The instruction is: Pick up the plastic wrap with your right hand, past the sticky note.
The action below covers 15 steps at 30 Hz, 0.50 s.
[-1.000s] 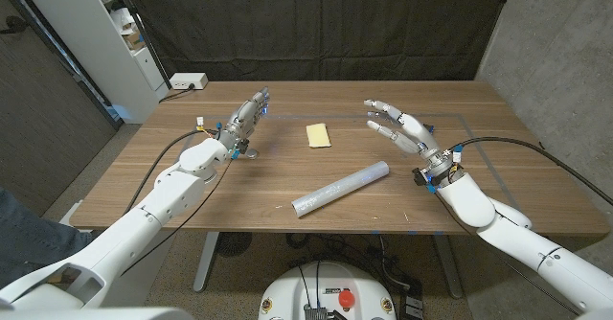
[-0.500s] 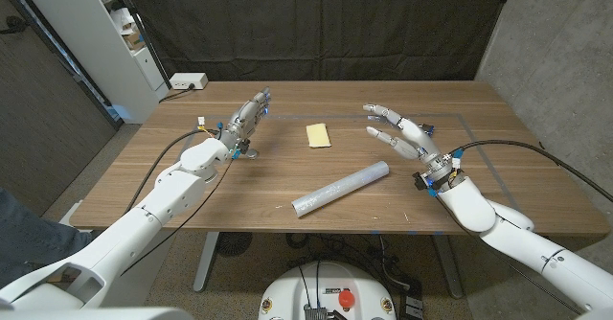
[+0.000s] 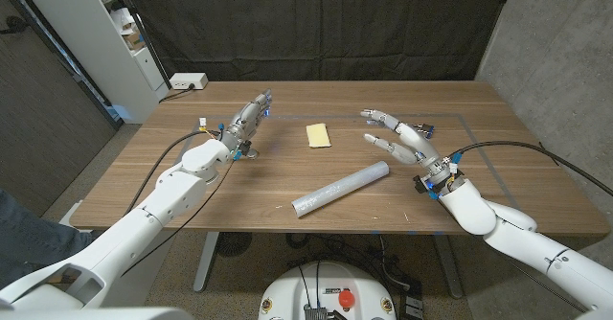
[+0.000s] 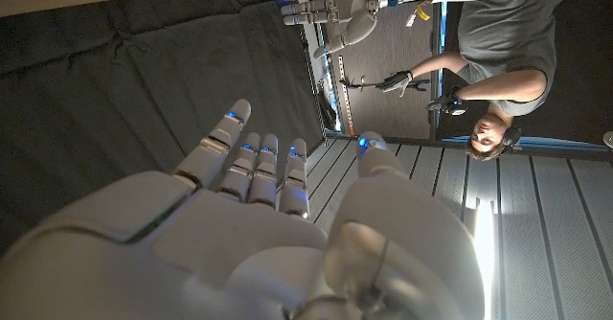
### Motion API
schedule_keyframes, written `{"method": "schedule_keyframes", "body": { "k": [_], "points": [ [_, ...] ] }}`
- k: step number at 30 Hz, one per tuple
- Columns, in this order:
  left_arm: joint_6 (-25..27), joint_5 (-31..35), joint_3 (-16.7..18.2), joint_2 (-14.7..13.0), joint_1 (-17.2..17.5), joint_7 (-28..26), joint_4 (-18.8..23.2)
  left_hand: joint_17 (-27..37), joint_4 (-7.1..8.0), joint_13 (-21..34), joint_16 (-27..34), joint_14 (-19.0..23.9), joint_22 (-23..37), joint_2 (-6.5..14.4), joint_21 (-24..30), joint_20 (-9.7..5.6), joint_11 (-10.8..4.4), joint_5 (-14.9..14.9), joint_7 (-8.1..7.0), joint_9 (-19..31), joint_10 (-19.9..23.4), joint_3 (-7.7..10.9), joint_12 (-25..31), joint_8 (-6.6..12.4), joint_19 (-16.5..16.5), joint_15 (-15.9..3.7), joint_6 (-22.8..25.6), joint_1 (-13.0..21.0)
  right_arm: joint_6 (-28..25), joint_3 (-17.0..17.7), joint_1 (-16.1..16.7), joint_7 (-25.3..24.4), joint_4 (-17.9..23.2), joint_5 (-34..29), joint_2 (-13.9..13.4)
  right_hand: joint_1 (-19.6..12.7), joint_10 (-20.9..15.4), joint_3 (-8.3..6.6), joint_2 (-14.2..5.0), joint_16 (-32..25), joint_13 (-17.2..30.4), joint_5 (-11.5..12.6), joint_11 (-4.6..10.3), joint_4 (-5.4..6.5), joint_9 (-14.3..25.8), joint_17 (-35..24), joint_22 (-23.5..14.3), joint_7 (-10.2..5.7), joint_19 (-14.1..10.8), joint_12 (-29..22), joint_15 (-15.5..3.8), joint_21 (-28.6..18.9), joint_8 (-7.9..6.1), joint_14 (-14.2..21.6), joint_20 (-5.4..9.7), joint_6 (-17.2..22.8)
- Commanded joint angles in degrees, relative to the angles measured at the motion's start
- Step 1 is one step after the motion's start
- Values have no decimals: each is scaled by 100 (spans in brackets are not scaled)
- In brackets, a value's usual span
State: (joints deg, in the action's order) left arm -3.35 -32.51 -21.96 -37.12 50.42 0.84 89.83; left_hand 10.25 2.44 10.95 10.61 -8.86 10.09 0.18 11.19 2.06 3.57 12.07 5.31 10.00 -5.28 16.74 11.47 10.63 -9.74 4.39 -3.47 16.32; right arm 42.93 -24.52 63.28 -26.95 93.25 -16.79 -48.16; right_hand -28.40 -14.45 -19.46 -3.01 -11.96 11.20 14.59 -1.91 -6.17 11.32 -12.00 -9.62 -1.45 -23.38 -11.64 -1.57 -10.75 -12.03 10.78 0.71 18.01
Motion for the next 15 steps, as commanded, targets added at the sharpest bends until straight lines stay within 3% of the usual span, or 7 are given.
{"method": "schedule_keyframes", "body": {
  "k": [1, 15],
  "points": [
    [6, 12, -30, 18, 18, 4, 19, 14, -19, 13, 2, -50, 25, 64, 1, 44, 4, -22, 18, 25, -33, 5, 38, 9, -370, 9, 17, 31, -99, -46, 20, -260, 107, -305, -148, -17, -23, -32, 26, -1, 4, -18, 21, -33, 12, -1, -3, -57, -41, -5, -29, -8, 37, 40, 36, -1],
    [-3, 31, -58, 55, 34, -27, 15, 14, -29, 13, 4, -54, 25, 70, 1, 53, -11, -30, 10, 25, -45, 1, 36, 11, -377, 3, 19, 27, -359, -128, 30, -494, 289, -791, -351, -16, -39, -37, 41, -8, 6, -6, 98, -52, 14, 0, -3, -147, -50, -6, -74, -11, 50, 66, 52, -41]
  ]
}}
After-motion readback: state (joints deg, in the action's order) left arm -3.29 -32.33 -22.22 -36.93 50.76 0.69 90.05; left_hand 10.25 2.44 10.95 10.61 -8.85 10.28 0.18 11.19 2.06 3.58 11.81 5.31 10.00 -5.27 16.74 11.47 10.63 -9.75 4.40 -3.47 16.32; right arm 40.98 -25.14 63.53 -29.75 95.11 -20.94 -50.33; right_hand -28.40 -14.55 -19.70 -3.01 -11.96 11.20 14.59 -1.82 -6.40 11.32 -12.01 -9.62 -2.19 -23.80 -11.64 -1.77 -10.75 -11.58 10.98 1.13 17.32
